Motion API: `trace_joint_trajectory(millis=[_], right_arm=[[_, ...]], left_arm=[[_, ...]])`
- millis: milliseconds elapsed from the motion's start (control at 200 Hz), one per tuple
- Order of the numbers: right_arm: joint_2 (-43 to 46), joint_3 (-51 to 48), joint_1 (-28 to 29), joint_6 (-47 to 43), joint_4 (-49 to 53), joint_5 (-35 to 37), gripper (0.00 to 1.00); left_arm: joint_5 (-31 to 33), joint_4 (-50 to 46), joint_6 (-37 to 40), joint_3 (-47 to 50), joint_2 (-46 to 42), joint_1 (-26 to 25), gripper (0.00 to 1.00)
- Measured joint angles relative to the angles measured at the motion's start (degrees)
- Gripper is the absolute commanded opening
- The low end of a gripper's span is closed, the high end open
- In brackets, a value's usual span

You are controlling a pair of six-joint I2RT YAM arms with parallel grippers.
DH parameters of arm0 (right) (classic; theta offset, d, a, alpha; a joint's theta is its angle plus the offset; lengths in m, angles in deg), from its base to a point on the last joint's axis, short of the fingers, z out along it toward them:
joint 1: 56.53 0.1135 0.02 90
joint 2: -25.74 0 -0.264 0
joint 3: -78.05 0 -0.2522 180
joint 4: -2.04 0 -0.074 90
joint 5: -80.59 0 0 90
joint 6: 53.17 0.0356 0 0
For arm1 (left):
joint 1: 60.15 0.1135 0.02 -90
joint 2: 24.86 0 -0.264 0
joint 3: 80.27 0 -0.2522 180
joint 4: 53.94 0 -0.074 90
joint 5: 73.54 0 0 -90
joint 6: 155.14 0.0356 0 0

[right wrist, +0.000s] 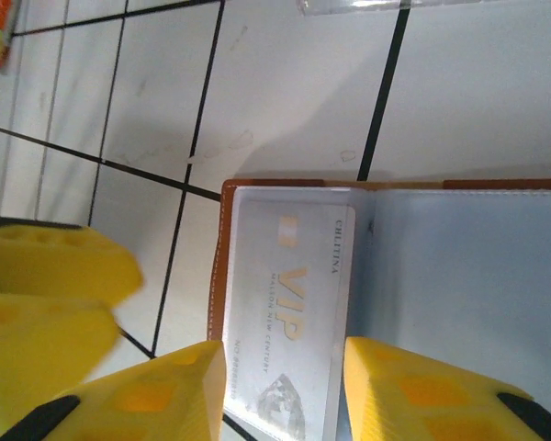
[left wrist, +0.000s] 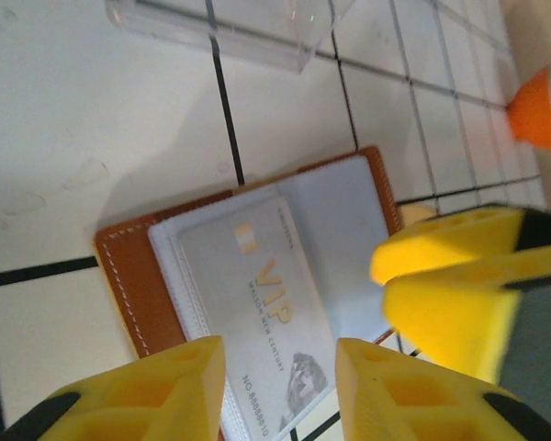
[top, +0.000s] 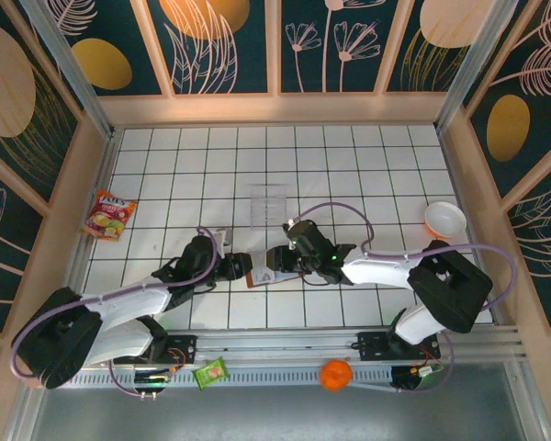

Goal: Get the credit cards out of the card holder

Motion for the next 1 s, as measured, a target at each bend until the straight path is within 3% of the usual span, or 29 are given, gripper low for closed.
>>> trace_joint_trajectory(millis=[135, 370, 786, 996], right_arm=[[0.09, -0.07, -1.42, 0.09, 0.31, -0.28, 0.34], [0.35, -0.55, -5.31, -2.47, 4.79, 4.09, 0.32], [-0.83, -2.56, -0.85, -0.81, 5.97, 9.25, 0.3], [1.2, -3.82, 0.15, 0.42, 6.36, 10.51, 0.41]], left_arm=[[1.86, -0.09, 0.22, -2.14, 5.01, -1.09, 0.32], [3.37, -0.74, 0.52, -2.14, 5.38, -1.2, 0.38], [3.37, -0.72, 1.01, -2.99, 5.84, -1.2, 0.39], [3.13, -0.68, 1.29, -3.02, 5.84, -1.2, 0.38]])
